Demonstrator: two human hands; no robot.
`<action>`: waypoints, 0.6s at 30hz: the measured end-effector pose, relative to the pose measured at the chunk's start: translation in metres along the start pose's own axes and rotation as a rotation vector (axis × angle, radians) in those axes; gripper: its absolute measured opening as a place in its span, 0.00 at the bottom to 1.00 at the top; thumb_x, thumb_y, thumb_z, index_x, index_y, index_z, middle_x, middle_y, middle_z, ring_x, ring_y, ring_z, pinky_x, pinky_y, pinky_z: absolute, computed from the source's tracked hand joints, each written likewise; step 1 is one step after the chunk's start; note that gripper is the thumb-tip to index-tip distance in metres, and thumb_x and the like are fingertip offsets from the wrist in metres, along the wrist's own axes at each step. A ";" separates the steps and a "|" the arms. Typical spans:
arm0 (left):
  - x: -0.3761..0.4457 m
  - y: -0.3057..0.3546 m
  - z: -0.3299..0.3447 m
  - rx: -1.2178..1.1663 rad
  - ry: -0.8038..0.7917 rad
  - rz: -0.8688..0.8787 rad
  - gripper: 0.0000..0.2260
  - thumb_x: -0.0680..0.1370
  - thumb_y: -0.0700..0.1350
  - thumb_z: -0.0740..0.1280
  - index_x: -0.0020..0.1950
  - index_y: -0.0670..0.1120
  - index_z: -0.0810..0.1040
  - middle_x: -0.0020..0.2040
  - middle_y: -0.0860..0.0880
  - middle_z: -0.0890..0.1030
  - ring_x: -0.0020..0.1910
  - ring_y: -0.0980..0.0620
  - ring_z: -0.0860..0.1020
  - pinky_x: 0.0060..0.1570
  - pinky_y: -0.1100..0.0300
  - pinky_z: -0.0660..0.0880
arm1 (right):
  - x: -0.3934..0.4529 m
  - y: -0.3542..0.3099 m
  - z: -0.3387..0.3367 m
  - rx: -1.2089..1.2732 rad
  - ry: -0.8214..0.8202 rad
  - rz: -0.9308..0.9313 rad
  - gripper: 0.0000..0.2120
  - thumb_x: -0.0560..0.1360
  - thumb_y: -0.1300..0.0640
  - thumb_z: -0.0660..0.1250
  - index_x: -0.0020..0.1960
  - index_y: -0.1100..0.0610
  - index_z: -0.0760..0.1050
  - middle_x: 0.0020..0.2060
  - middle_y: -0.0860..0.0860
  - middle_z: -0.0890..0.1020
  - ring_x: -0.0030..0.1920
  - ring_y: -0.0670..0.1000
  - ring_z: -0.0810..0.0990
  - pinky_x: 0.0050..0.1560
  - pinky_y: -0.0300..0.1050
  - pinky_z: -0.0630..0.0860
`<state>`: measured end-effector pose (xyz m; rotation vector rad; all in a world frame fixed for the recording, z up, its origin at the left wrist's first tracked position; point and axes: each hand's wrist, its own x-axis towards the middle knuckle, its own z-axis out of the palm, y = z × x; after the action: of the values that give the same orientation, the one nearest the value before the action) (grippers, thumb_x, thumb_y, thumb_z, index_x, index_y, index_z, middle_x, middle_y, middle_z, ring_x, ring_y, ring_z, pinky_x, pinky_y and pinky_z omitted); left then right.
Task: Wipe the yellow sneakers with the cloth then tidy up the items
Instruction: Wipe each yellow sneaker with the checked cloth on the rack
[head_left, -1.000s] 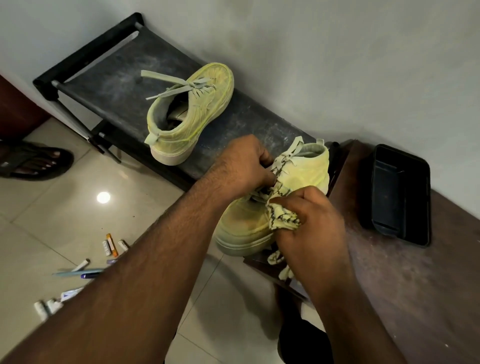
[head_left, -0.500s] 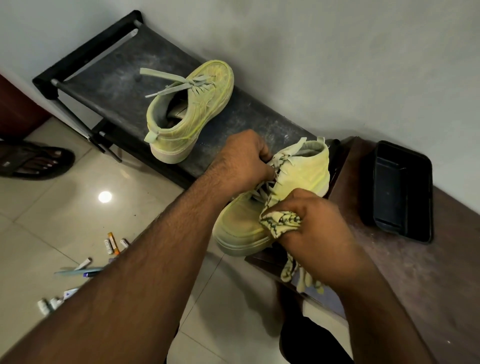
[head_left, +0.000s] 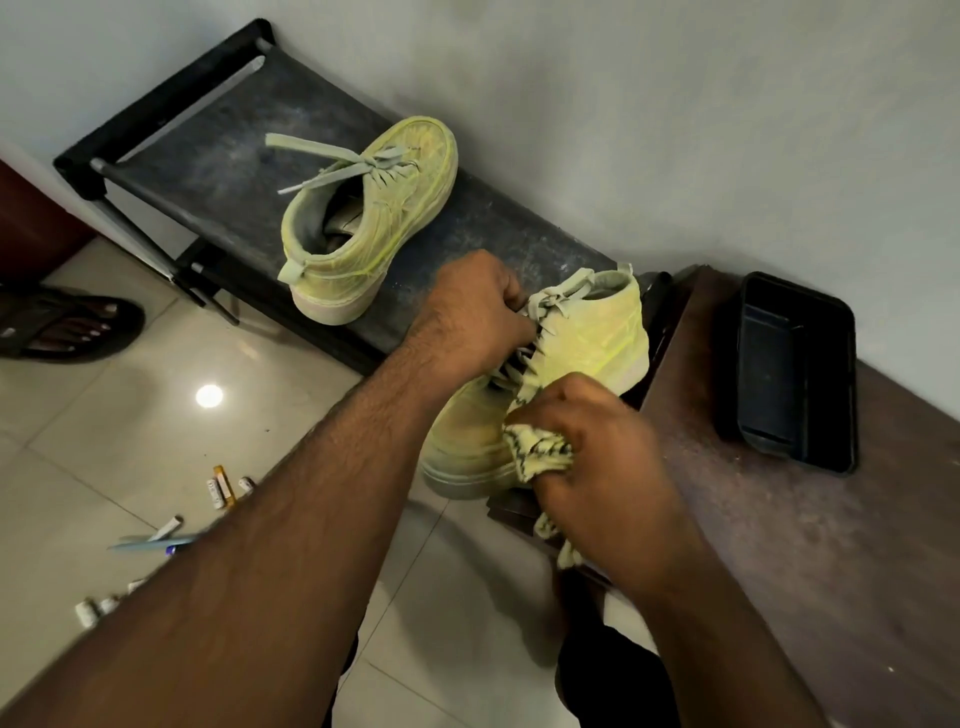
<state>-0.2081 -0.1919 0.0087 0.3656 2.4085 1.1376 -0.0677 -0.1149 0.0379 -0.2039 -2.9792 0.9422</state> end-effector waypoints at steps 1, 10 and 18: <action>0.000 0.000 0.000 0.001 -0.003 0.001 0.07 0.69 0.41 0.76 0.42 0.39 0.84 0.37 0.45 0.85 0.37 0.47 0.83 0.32 0.53 0.80 | -0.003 -0.005 0.001 0.014 -0.047 -0.031 0.17 0.61 0.63 0.62 0.47 0.57 0.83 0.42 0.50 0.79 0.44 0.52 0.79 0.44 0.46 0.78; 0.003 -0.002 -0.001 0.023 -0.047 0.019 0.02 0.70 0.41 0.75 0.40 0.43 0.85 0.35 0.48 0.84 0.35 0.51 0.83 0.33 0.60 0.79 | -0.004 0.010 -0.004 0.007 0.013 -0.166 0.21 0.64 0.59 0.56 0.50 0.57 0.82 0.45 0.48 0.79 0.45 0.53 0.76 0.43 0.45 0.74; 0.002 -0.004 -0.001 0.087 -0.065 0.086 0.03 0.70 0.42 0.75 0.39 0.42 0.85 0.34 0.45 0.84 0.33 0.49 0.82 0.31 0.56 0.78 | 0.008 0.064 -0.021 -0.186 0.178 0.012 0.23 0.60 0.67 0.63 0.52 0.55 0.82 0.47 0.47 0.79 0.49 0.49 0.73 0.48 0.30 0.64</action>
<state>-0.2108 -0.1947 0.0055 0.5312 2.4109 1.0428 -0.0669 -0.0499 0.0177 -0.2911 -2.8998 0.6108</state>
